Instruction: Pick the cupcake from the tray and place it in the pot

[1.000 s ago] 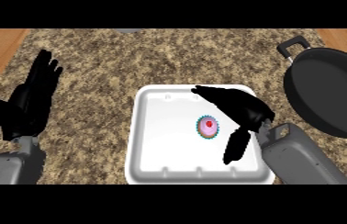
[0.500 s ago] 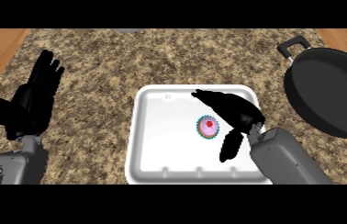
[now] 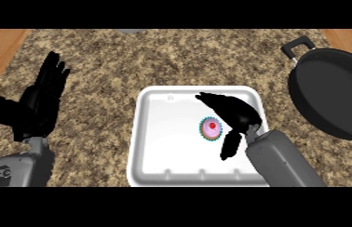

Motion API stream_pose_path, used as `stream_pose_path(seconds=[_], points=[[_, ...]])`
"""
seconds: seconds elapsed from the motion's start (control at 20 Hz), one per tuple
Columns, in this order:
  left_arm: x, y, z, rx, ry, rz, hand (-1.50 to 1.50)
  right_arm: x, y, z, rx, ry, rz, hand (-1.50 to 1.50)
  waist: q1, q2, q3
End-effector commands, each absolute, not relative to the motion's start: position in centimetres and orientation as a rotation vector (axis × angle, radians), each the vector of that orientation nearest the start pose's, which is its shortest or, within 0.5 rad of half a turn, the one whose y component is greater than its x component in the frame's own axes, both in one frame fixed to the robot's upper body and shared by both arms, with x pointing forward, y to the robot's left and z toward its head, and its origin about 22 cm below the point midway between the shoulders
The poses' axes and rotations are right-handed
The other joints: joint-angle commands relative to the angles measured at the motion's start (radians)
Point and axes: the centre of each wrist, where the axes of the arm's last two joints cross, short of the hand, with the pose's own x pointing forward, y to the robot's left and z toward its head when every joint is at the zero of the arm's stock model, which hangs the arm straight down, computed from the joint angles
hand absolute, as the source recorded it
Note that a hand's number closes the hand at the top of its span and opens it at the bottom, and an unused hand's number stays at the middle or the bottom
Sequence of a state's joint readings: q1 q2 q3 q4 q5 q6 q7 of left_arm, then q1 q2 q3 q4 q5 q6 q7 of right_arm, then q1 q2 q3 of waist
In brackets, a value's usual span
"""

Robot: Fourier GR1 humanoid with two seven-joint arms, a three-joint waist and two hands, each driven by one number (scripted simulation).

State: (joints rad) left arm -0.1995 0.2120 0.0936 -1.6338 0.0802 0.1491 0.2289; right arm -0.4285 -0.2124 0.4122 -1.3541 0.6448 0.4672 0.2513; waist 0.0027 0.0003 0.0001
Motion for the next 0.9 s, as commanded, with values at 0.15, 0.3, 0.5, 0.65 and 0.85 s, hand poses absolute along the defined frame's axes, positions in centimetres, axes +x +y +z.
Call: stream_pose_path(seconds=[0.15, 0.3, 0.5, 0.65, 0.85], points=[[28.2, 28.4, 9.2, 0.189, -1.609, 0.064, 0.0, 32.0, -13.5, 3.8, -0.289, -1.203, 1.597, 1.5, 0.006, 0.0, 0.0], [29.0, 26.7, 7.9, 0.214, -1.613, 0.062, 0.0, 30.3, -13.2, 2.9, -0.313, -1.276, 1.578, 1.5, -0.003, 0.0, 0.0], [29.0, 27.0, 9.1, 0.196, -1.609, 0.063, 0.0, 30.9, -13.5, 0.7, -0.285, -1.246, 1.599, 1.5, 0.0, 0.0, 0.0], [29.1, 26.3, 7.9, 0.216, -1.621, 0.075, 0.0, 30.5, -15.3, 1.0, -0.277, -1.254, 1.608, 1.5, -0.003, 0.0, 0.0], [27.9, 27.8, 7.0, 0.211, -1.616, 0.096, 0.0, 25.0, -16.0, 1.4, -0.247, -1.28, 1.662, 1.5, -0.021, -0.007, -0.001]])
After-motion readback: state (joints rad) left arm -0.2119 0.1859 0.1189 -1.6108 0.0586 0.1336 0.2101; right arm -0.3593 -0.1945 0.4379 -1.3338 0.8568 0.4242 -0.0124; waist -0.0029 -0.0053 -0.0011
